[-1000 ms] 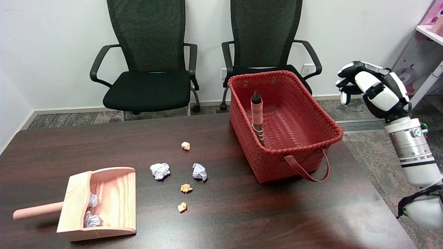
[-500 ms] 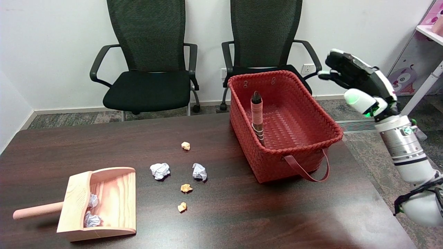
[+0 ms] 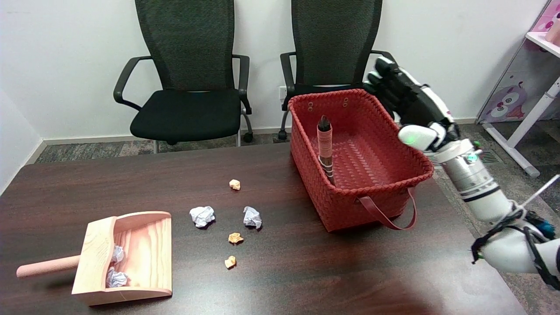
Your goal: Pick up the broom in the basket by its handle.
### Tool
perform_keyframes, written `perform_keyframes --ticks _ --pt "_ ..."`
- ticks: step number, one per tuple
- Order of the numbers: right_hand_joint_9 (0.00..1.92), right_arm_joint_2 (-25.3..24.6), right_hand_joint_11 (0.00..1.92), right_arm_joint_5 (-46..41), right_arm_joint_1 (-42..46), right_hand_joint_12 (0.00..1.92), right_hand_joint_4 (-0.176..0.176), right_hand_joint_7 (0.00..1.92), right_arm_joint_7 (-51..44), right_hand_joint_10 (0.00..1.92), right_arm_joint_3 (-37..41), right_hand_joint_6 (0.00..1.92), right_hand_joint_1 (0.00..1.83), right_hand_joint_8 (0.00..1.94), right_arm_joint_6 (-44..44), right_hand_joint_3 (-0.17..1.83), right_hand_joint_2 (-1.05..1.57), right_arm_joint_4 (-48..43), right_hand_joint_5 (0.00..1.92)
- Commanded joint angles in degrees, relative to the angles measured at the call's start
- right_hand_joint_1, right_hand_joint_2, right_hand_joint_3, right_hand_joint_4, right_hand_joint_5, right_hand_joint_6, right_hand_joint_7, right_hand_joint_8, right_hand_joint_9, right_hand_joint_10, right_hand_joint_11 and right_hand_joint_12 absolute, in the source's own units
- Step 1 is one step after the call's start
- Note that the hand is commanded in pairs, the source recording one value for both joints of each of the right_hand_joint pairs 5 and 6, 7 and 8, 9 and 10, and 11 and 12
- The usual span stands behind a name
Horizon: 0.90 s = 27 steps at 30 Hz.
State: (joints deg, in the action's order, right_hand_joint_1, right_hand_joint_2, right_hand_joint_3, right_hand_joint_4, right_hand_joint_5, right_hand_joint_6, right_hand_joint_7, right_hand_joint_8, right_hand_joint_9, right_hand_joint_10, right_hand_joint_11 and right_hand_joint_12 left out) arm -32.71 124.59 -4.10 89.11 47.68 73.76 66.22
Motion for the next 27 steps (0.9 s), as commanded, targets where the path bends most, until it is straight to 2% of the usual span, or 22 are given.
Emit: perform_keyframes --ticks 1,9,19,24,27 --pt "0.2 -5.17 0.25 3.49 -6.97 0.25 -0.168 0.04 2.47 0.2 -3.47 0.04 0.91 0.04 -16.88 0.72 -0.06 7.32 0.04" --pt "0.15 -5.36 0.23 1.18 -6.97 0.23 -0.172 0.01 2.47 0.15 -3.72 0.01 0.9 0.01 -18.02 0.72 -0.02 8.37 0.01" --pt "0.16 -10.45 0.24 1.93 -7.36 0.24 -0.165 0.03 1.72 0.16 -4.35 0.03 0.86 0.03 -20.38 0.66 0.03 7.52 0.03" --pt "0.17 -10.45 0.26 3.72 -7.98 0.26 -0.175 0.04 -4.3 0.17 -4.27 0.04 0.9 0.04 -24.48 0.61 0.07 8.95 0.04" --pt "0.17 -10.45 0.27 3.73 -8.23 0.27 -0.176 0.04 -8.16 0.17 -4.05 0.04 0.86 0.04 -26.4 0.6 0.09 9.66 0.04"
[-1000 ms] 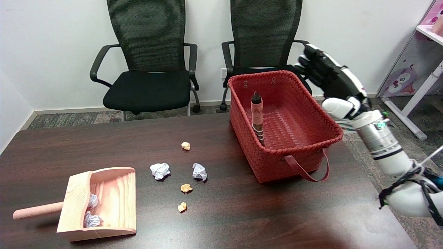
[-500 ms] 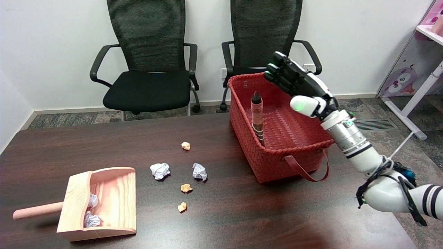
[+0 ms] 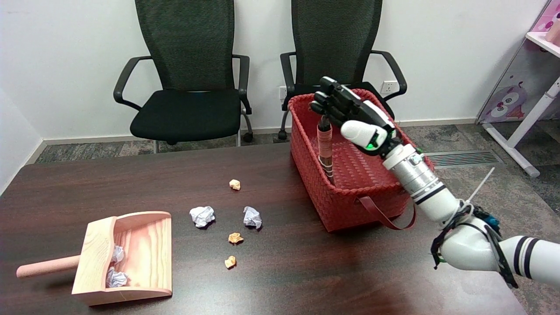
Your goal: Pick up the broom in the basket by its handle.
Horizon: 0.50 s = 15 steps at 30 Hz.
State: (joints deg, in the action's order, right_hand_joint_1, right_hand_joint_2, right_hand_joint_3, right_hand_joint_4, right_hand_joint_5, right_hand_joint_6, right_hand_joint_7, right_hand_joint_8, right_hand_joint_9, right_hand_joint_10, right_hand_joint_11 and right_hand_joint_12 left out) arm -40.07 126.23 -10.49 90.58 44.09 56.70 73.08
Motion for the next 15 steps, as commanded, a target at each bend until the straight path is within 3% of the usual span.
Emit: perform_keyframes --ticks 1,15 --pt "0.17 -3.08 0.27 2.09 -2.05 0.27 -0.176 0.04 -10.5 0.17 -0.56 0.04 0.86 0.04 -9.65 0.61 0.09 2.85 0.04" --pt "0.21 -2.26 0.27 2.19 -2.43 0.27 -0.176 0.17 -19.95 0.21 0.03 0.17 0.91 0.17 -11.88 0.64 0.1 5.55 0.17"
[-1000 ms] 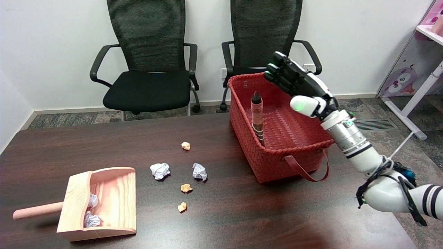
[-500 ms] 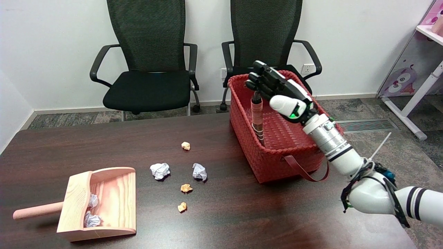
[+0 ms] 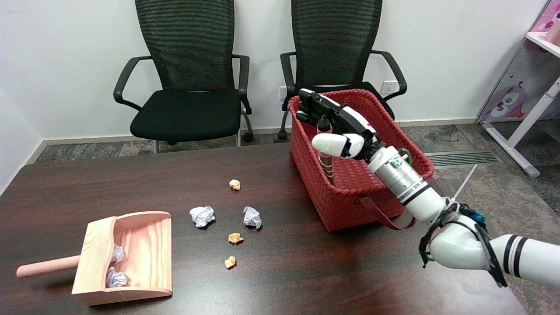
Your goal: Pick up the broom in the basket by its handle.
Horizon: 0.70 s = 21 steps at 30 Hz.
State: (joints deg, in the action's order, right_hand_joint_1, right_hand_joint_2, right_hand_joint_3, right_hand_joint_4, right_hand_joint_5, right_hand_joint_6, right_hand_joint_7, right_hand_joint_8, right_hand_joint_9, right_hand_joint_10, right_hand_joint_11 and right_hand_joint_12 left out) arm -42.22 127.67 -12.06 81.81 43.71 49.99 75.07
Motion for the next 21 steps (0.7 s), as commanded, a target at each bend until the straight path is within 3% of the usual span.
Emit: perform_keyframes --ticks 1,9,17,21 --pt "0.23 0.05 0.27 0.69 -0.83 0.27 -0.176 0.18 -11.7 0.23 0.41 0.18 0.91 0.18 -5.56 0.64 0.1 3.78 0.18" --pt "0.46 0.82 0.32 0.47 0.46 0.32 -0.176 0.26 -13.17 0.46 1.2 0.26 0.91 0.26 -6.48 0.67 0.12 5.83 0.26" --pt "0.98 0.82 0.69 0.55 0.54 0.69 -0.176 0.44 -14.08 0.98 1.02 0.44 0.92 0.44 -8.01 0.73 0.16 6.44 0.44" --pt "1.12 0.82 0.84 0.43 0.54 0.84 -0.176 0.56 -15.71 1.12 0.93 0.56 0.92 0.56 -8.67 0.76 0.18 7.01 0.56"
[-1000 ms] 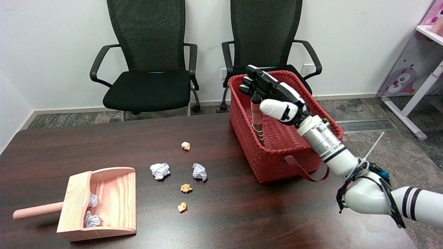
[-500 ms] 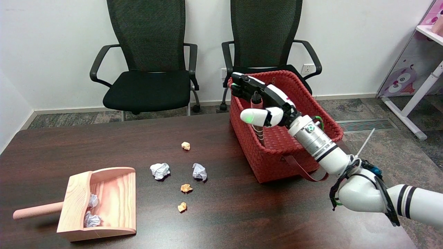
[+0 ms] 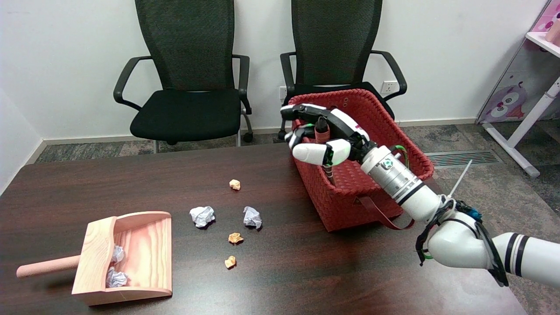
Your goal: Pick up the broom in the basket by its handle.
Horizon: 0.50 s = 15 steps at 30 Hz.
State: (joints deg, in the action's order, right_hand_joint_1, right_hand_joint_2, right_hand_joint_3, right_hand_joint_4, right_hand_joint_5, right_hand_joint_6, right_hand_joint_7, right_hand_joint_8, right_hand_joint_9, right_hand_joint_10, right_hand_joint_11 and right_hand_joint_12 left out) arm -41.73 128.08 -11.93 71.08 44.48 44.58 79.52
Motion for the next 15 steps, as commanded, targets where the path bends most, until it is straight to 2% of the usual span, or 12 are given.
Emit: perform_keyframes --ticks 1,2,11,15 --pt "1.13 0.33 0.86 -0.02 0.42 0.86 -0.176 0.58 -5.24 1.13 0.13 0.58 0.92 0.58 -3.35 0.76 0.19 2.61 0.58" --pt "1.16 0.33 0.94 -0.02 0.42 0.94 -0.176 0.61 -5.25 1.16 0.08 0.61 0.92 0.61 -3.35 0.76 0.2 2.66 0.61" --pt "1.41 0.33 1.27 -0.11 0.42 1.27 -0.176 0.73 -5.25 1.41 0.08 0.73 0.93 0.73 -3.35 0.76 0.25 2.36 0.73" --pt "1.59 0.33 1.44 -0.98 0.42 1.44 -0.176 0.92 -5.25 1.59 -0.13 0.92 0.91 0.92 -3.11 0.79 0.29 2.1 0.92"
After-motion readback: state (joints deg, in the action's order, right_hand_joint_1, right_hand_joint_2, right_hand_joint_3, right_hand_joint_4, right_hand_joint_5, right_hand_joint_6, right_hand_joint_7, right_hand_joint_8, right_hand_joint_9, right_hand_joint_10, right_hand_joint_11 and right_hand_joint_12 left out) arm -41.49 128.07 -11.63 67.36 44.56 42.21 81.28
